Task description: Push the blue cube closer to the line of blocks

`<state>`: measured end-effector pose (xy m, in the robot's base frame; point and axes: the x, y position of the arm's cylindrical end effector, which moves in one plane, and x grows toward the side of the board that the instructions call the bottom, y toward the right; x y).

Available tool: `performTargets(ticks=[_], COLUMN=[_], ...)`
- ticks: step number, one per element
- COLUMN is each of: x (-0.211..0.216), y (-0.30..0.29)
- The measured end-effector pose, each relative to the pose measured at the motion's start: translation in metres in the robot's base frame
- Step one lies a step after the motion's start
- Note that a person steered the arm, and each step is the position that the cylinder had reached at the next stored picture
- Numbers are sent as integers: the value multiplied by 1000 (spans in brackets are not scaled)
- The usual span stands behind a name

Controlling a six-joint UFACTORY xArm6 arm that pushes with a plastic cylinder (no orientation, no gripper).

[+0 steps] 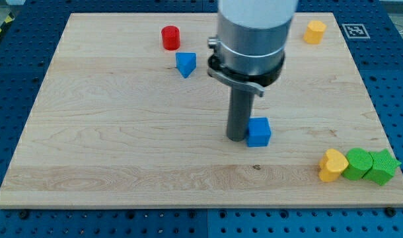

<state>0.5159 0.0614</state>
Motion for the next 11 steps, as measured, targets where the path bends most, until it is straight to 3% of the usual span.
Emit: performTargets(ticks=[5,7,11], x=[0,-43,-34], y=[142,147,164])
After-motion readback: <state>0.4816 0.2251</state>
